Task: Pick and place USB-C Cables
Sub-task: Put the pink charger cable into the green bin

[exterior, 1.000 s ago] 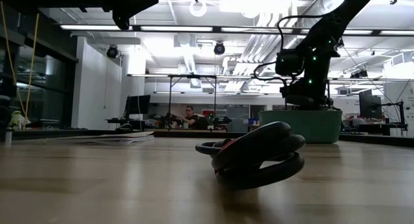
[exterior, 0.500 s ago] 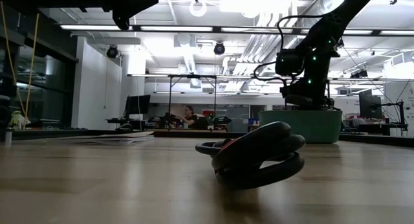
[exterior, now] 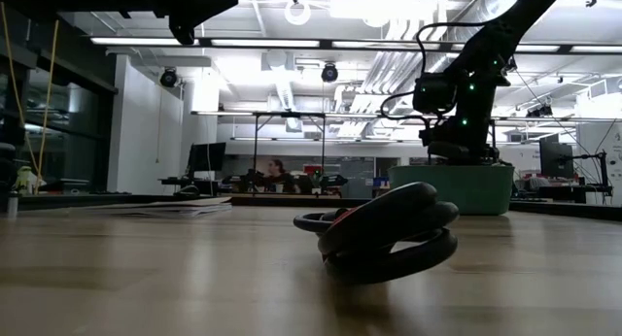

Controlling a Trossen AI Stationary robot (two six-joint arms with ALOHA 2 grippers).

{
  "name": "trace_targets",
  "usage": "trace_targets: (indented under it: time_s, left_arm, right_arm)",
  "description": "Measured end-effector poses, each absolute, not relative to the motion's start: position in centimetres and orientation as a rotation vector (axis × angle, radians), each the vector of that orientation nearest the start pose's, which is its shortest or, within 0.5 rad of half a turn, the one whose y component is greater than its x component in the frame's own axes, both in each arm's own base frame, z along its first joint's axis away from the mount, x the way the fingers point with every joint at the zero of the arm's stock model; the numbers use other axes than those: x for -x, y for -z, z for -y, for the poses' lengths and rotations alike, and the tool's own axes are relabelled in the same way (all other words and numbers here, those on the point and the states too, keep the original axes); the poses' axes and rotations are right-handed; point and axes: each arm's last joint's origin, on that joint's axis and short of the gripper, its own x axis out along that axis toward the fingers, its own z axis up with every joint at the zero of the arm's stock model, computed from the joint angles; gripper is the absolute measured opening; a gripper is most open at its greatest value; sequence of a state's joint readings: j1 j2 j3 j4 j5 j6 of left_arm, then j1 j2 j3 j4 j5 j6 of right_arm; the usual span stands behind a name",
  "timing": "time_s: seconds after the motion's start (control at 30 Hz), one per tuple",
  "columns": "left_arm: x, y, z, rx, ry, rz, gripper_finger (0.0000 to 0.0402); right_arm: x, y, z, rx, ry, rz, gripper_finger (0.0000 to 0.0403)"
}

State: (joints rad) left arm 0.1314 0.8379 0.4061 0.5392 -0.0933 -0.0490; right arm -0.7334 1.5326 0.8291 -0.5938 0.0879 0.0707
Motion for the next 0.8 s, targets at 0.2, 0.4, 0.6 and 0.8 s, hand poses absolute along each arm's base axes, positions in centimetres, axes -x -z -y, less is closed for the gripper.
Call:
trace_targets:
  time_s: [0.2, 0.4, 0.6, 0.8]
  left_arm:
    - [-18.51, -26.20, -2.72, 0.047, -0.222, 0.113, 0.0214]
    - [-18.51, -26.16, -2.72, 0.047, -0.222, 0.109, 0.0214]
    - [-18.51, -26.16, -2.72, 0.047, -0.222, 0.109, 0.0214]
    - [-18.51, -26.16, -2.71, 0.047, -0.222, 0.109, 0.0214]
  right_arm:
    - [-19.27, -16.17, 17.71, -0.479, 0.747, -1.239, 0.0028]
    - [-19.28, -16.18, 17.72, -0.478, 0.748, -1.238, 0.0057]
    - [-19.24, -16.19, 17.78, -0.470, 0.775, -1.241, 0.0121]
    - [-19.31, -16.23, 17.88, -0.468, 0.790, -1.227, 0.0183]
